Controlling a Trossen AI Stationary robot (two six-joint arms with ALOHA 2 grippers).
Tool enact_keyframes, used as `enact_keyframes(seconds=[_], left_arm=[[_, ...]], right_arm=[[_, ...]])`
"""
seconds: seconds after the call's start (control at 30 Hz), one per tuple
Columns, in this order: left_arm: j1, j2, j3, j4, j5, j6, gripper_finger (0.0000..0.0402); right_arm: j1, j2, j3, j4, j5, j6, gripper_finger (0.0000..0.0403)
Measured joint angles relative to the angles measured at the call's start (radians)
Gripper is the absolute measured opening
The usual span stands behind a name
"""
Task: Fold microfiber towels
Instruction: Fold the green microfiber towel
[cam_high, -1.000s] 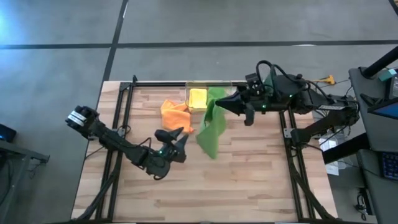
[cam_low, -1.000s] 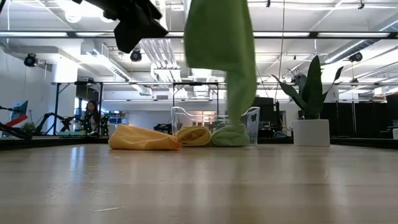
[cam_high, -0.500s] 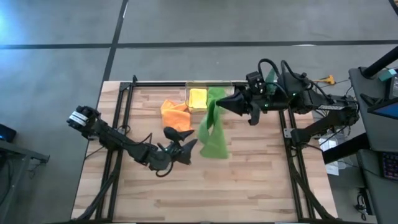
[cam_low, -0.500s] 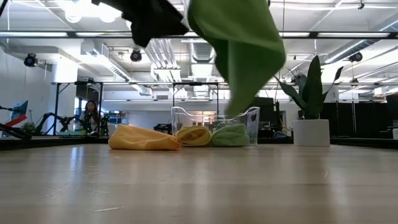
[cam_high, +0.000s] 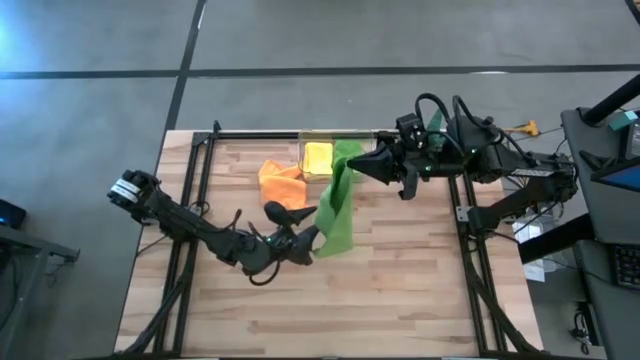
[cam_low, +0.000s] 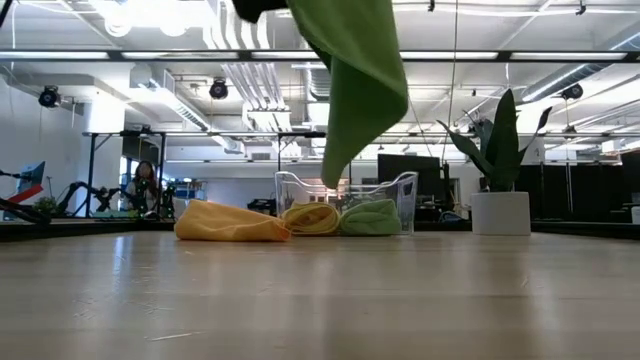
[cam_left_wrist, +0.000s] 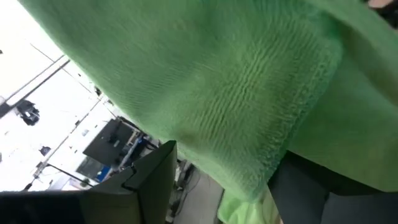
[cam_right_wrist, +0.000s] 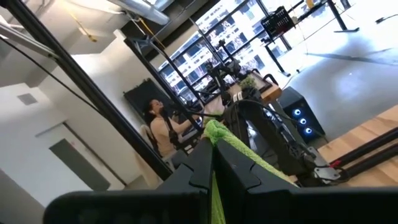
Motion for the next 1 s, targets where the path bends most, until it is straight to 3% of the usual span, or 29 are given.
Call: enact_keyframes(seconds=[0.3,0.4,0.6,0.8,1.0], left_arm=[[-0.003,-0.001,0.054,0.107,0.001,0.088,0.02],[-0.003,-0.002,0.072,0.103,0.002,0.101,0.0151],[-0.007,-0.002,0.097,0.092,0.0,0.139,0.0015],[-0.027,-0.034,0.12,0.089,-0.153,0.152,0.0002],[-0.071,-0.189,0.121,0.094,-0.247,0.042,0.0]], right_arm=[[-0.009,0.0,0.0,-0.001,0.001,-0.001,0.0008],[-0.01,0.0,0.0,-0.001,0.001,-0.001,0.0008],[-0.009,0.0,0.0,-0.003,0.001,-0.008,0.0008],[-0.008,-0.011,0.0,-0.131,-0.038,-0.023,0.0008],[0.027,-0.055,0.0,-0.379,-0.04,-0.126,0.0008]])
